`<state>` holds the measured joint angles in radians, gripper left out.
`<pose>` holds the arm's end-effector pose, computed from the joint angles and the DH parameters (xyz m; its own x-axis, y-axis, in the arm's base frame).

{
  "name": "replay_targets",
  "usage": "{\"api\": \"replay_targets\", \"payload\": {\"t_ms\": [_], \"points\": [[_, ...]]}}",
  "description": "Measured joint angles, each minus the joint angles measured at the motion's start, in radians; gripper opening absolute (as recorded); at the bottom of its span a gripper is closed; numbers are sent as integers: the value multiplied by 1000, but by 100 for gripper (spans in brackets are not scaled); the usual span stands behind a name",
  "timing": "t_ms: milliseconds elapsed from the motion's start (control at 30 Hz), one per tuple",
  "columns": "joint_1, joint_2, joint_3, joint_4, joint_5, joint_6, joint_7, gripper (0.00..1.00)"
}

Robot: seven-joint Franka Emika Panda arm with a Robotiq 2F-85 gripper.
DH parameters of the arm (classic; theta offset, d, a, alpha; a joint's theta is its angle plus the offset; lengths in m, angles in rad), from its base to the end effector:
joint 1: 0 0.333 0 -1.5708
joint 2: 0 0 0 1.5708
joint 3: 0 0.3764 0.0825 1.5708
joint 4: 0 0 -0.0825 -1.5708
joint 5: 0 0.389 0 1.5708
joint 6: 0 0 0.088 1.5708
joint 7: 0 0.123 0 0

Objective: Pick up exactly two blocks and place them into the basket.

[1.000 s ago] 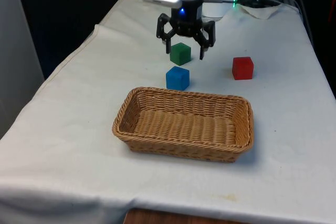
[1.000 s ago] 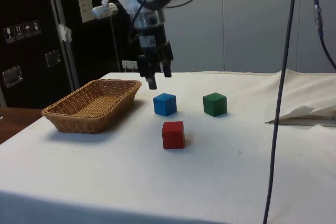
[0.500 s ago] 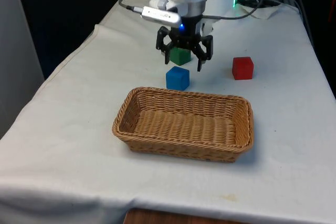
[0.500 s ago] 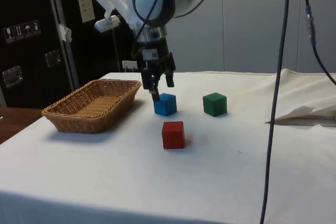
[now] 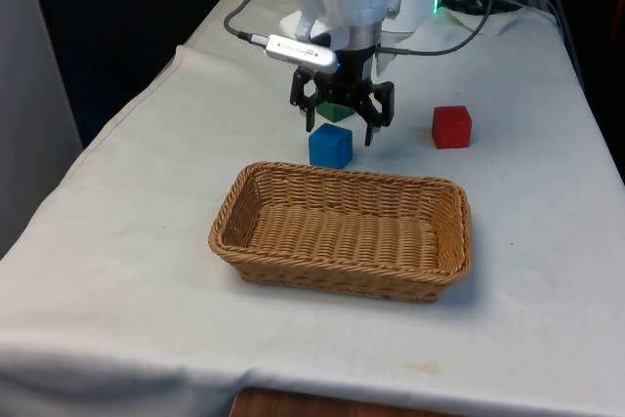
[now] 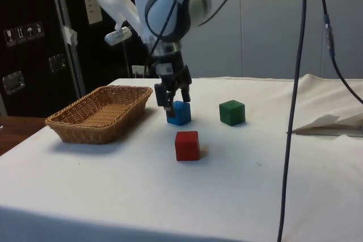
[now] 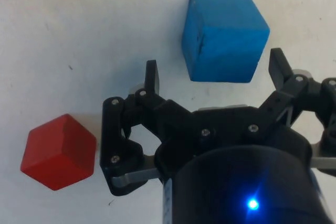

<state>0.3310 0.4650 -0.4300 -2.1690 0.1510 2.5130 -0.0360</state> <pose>0.5786 -0.0543 0.2233 0.9851 -0.1579 -0.0681 -0.1503 -0.9830 0.1058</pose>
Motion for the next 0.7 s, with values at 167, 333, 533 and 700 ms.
{"api": "replay_targets", "payload": {"t_ms": [167, 333, 533, 700], "points": [[0, 1, 0, 1, 0, 0, 0, 100], [0, 9, 0, 11, 0, 0, 4, 100], [-1, 41, 0, 48, 0, -2, 22, 100], [-2, 79, 0, 86, 6, -2, 38, 100]]}}
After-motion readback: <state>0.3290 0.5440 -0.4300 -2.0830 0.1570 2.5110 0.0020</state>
